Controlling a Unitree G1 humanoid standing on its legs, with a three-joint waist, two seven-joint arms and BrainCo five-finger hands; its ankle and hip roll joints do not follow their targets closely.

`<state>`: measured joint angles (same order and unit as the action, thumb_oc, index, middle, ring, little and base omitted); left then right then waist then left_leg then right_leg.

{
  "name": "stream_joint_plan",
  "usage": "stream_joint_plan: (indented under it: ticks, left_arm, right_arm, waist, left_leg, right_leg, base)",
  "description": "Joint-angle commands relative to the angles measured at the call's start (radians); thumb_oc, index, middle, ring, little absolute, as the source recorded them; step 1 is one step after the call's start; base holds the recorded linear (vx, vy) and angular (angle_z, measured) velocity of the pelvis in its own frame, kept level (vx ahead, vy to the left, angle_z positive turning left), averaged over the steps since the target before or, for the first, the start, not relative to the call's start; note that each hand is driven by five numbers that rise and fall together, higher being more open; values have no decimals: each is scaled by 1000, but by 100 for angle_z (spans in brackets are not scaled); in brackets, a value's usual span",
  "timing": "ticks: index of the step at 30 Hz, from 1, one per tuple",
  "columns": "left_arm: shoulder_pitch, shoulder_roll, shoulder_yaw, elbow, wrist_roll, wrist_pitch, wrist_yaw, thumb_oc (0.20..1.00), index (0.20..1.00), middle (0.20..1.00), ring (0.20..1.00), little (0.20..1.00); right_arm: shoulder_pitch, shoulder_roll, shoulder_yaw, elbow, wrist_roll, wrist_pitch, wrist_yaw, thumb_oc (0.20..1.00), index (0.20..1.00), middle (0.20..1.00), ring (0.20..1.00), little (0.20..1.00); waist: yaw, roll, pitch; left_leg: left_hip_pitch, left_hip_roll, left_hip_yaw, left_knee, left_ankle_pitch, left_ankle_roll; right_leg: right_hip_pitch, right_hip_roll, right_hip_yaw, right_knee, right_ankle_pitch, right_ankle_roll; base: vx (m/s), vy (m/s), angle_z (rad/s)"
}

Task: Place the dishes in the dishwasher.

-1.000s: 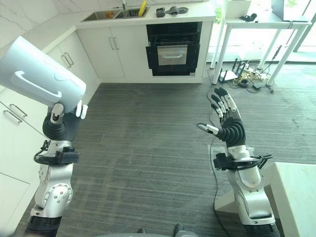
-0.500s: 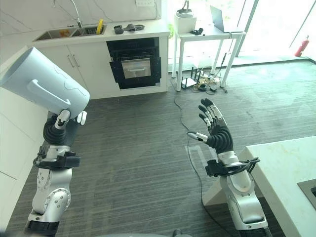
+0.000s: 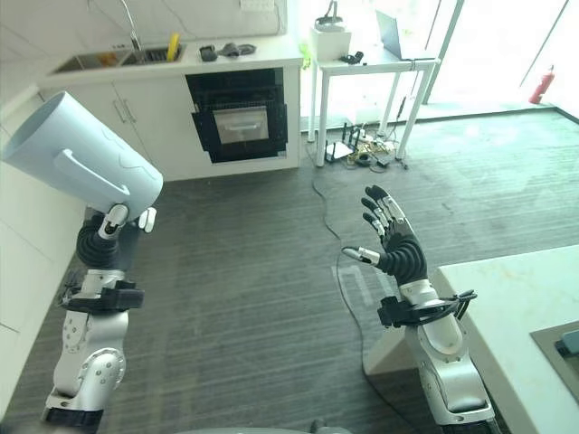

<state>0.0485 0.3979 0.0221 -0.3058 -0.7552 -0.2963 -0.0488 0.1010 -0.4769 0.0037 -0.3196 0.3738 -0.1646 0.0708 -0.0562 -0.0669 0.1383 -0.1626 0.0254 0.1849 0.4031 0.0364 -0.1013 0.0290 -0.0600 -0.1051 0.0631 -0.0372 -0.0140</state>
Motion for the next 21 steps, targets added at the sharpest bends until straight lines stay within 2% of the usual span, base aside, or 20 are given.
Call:
stream_joint_plan:
  ticks: [1, 2, 3, 5, 6, 7, 8, 10, 13, 14, 15, 17, 19, 20, 21]
  left_arm:
    - [-25, -4, 33, -26, 32, -66, -3, 200, 200, 200, 200, 200]
    - [-27, -6, 30, -18, 27, -62, -8, 200, 200, 200, 200, 200]
    - [-25, -3, 27, -11, 26, -65, -14, 200, 200, 200, 200, 200]
    - [-5, 3, 36, -8, 25, -80, -19, 200, 200, 200, 200, 200]
    - [16, 7, 49, -2, 18, -102, -22, 200, 200, 200, 200, 200]
    - [32, 1, 64, 7, 8, -113, -29, 200, 200, 200, 200, 200]
    - [32, -6, 69, 18, 4, -116, -34, 200, 200, 200, 200, 200]
    - [36, -12, 76, 27, 8, -117, -36, 200, 200, 200, 200, 200]
    - [21, -1, 80, 29, 10, -94, -28, 200, 200, 200, 200, 200]
    - [-5, 8, 70, 28, 37, -73, -30, 200, 200, 200, 200, 200]
    - [-12, 14, 67, 25, 42, -63, -36, 200, 200, 200, 200, 200]
    - [-25, 19, 64, 20, 46, -33, -57, 200, 200, 200, 200, 200]
    - [-26, 22, 65, 16, 77, -7, -65, 200, 200, 200, 200, 200]
    - [-25, 25, 64, 13, 82, 0, -63, 200, 200, 200, 200, 200]
    - [-22, 29, 63, 14, 87, 12, -60, 200, 200, 200, 200, 200]
  right_arm:
    - [-26, -24, -42, -30, 13, -87, -17, 1000, 1000, 1000, 1000, 1000]
    - [-41, -23, -41, -19, 15, -83, -33, 1000, 1000, 1000, 1000, 1000]
    - [-55, -26, -41, -12, 19, -76, -36, 1000, 1000, 1000, 1000, 1000]
    - [-56, -27, -46, -10, 21, -72, -21, 1000, 1000, 1000, 1000, 1000]
    - [-46, -27, -54, -11, 27, -78, 3, 1000, 1000, 1000, 1000, 1000]
    - [-31, -25, -65, -12, 36, -82, 27, 1000, 1000, 1000, 1000, 1000]
    - [-25, -26, -71, -7, 31, -84, 30, 1000, 1000, 1000, 1000, 1000]
    - [-9, -37, -88, -8, 53, -84, 42, 1000, 1000, 1000, 1000, 1000]
    - [5, -22, -98, -29, 74, -78, 56, 1000, 1000, 1000, 1000, 1000]
    - [-7, -6, -84, -42, 58, -70, 28, 1000, 1000, 1000, 1000, 1000]
    - [-16, 1, -74, -44, 49, -68, 9, 1000, 1000, 1000, 1000, 1000]
    - [-41, 20, -52, -49, 37, -53, -30, 1000, 1000, 1000, 1000, 1000]
    - [-43, 46, -42, -52, 30, -37, -52, 1000, 1000, 1000, 1000, 1000]
    - [-39, 55, -38, -53, 30, -36, -50, 1000, 1000, 1000, 1000, 1000]
    - [-30, 74, -19, -50, 18, -37, -29, 1000, 1000, 1000, 1000, 1000]
  waist:
    - [-2, -4, 27]
    - [-5, 6, 35]
    - [-3, 23, 34]
    - [10, 53, 34]
    - [27, 71, 29]
    - [35, 77, 25]
    - [35, 81, 22]
    - [36, 80, 13]
    - [51, 69, -4]
    - [70, 52, -17]
    - [75, 39, -20]
    - [88, 34, -28]
    - [95, 40, -36]
    - [96, 45, -37]
    - [85, 68, -32]
  left_leg:
    - [1, 75, 29, 184, 38, 11]
    - [14, 89, 81, 45, 28, 25]
    - [37, 89, 105, -100, 40, 29]
    - [92, 75, 64, -376, 92, 23]
    - [92, 86, -9, -489, 152, 6]
    - [71, 97, -41, -490, 179, -8]
    - [67, 104, -22, -490, 194, -13]
    - [53, 106, 7, -490, 147, -3]
    - [75, 73, 21, -490, 108, 32]
    - [93, 49, 18, -490, 86, 63]
    - [106, 31, 7, -490, 74, 78]
    - [127, 5, -30, -490, 58, 102]
    - [146, -16, -53, -490, 41, 117]
    - [155, -20, -60, -490, 33, 123]
    - [194, -19, -72, -490, 14, 133]
  right_leg:
    - [126, 17, -56, -134, 42, 19]
    - [139, 23, -60, -134, 32, 29]
    - [146, 32, -57, -132, 22, 39]
    - [180, 50, -28, -138, -3, 57]
    - [207, 67, 2, -146, -19, 60]
    - [235, 76, 22, -149, -40, 55]
    - [253, 79, 22, -149, -56, 52]
    - [273, 59, 11, -124, -87, 58]
    - [299, 20, -6, -64, -120, 95]
    - [289, -16, -43, 7, -99, 130]
    - [270, -39, -60, 59, -79, 151]
    - [207, -64, -68, 212, -17, 178]
    - [149, -81, -70, 363, 52, 187]
    - [120, -89, -71, 426, 65, 185]
    - [33, -99, -73, 543, 75, 167]
  base:
    - [113, 39, 84]
    - [213, 129, 42]
    - [315, 223, 23]
    - [398, 305, 27]
    - [494, 346, 21]
    - [493, 349, 6]
    - [500, 385, -2]
    - [443, 372, -26]
    - [393, 314, -24]
    - [391, 296, -65]
    - [404, 327, -51]
    - [296, 287, -16]
    - [241, 266, 15]
    - [289, 324, 26]
    - [276, 297, 17]
